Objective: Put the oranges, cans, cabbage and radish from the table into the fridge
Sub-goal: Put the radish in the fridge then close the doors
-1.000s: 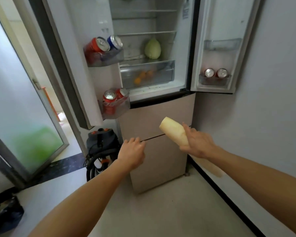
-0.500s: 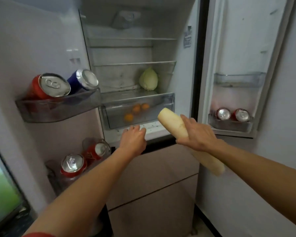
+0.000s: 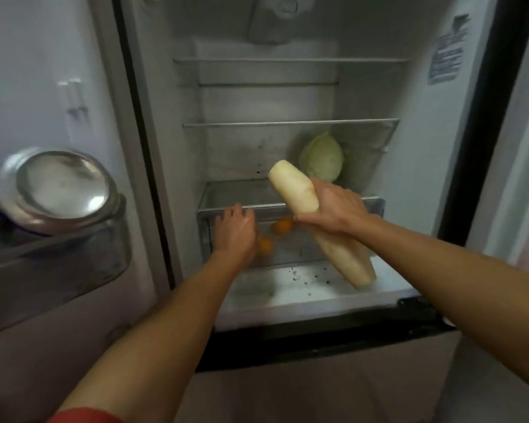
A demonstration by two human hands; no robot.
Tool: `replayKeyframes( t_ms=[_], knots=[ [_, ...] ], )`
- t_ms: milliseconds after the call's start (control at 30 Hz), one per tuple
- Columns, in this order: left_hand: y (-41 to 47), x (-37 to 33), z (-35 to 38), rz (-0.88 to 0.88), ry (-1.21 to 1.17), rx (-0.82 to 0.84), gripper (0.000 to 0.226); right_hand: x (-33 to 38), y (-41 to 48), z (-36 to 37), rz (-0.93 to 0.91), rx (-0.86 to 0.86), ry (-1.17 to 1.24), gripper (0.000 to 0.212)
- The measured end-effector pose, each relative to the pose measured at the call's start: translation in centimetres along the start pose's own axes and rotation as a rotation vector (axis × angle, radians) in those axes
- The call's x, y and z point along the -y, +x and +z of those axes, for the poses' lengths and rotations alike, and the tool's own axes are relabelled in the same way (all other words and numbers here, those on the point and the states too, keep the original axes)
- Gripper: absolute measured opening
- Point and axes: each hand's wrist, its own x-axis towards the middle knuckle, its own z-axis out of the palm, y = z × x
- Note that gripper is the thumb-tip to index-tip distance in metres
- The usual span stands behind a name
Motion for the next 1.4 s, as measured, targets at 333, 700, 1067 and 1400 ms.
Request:
replayKeyframes(
  t_ms=[333, 700, 1067, 1400],
  knots=[
    [7.3, 4.7, 7.7, -0.166, -0.013, -0.192, 0.049, 2.1, 20.1, 4.5, -0.114, 0.15, 0.24, 0.082],
    [6.6, 5.9, 9.9, -0.125, 0.026, -0.31, 0.046, 7.5, 30.7, 10.8, -0.15, 0.383, 0.498, 0.078],
    [7.2, 6.7, 11.6, -0.073, 0.029, -0.438, 0.054, 9.0, 33.5, 13.9, -0.168, 0.392, 0.552, 0.072],
    [6.6, 6.1, 10.2, -0.121, 0.063, -0.335, 0.044, 6.8, 28.3, 11.4, -0.082, 0.311, 0.471, 0.072]
  ],
)
